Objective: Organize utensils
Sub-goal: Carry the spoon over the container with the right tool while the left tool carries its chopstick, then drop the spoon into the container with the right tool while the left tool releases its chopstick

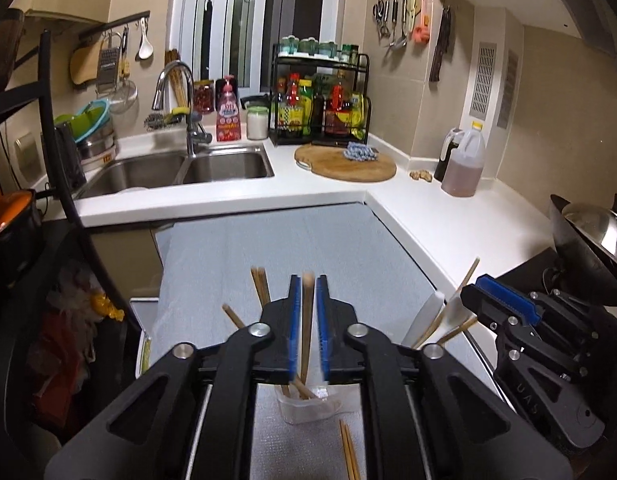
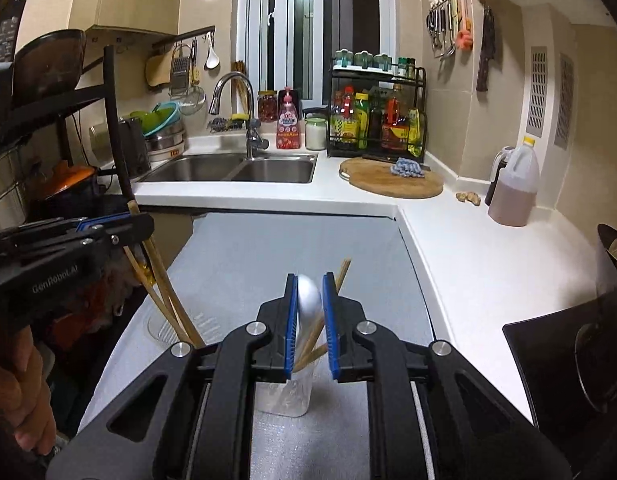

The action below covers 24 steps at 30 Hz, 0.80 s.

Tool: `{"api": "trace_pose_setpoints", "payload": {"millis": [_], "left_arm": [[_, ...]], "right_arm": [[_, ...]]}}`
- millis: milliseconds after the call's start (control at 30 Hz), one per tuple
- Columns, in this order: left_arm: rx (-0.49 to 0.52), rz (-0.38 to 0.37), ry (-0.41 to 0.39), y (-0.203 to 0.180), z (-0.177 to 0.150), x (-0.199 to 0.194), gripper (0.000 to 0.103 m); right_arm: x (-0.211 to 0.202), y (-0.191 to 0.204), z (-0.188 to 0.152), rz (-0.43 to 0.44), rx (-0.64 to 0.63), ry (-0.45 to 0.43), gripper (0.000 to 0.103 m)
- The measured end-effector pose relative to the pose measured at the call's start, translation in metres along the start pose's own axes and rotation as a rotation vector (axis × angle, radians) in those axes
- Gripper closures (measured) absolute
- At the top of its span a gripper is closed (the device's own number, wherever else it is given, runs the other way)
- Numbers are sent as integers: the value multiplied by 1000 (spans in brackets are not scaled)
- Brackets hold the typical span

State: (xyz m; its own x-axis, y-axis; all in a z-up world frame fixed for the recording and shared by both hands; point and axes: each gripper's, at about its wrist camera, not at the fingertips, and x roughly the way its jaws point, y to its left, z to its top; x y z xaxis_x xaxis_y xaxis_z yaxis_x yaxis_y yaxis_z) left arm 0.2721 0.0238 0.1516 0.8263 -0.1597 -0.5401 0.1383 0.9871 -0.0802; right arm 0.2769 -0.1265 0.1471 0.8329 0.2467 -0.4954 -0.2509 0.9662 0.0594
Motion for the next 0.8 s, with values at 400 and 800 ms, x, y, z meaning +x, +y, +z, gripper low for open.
{"api": "trace_pose_setpoints", "payload": {"millis": [400, 800], "left_arm": [[-5, 22, -145, 2, -10, -87, 73], [-7, 52, -173, 3, -112, -146, 73]], "right_arm": [[-71, 3, -2, -24, 0, -102, 73], [-161, 10, -91, -36, 68, -176, 73]]}}
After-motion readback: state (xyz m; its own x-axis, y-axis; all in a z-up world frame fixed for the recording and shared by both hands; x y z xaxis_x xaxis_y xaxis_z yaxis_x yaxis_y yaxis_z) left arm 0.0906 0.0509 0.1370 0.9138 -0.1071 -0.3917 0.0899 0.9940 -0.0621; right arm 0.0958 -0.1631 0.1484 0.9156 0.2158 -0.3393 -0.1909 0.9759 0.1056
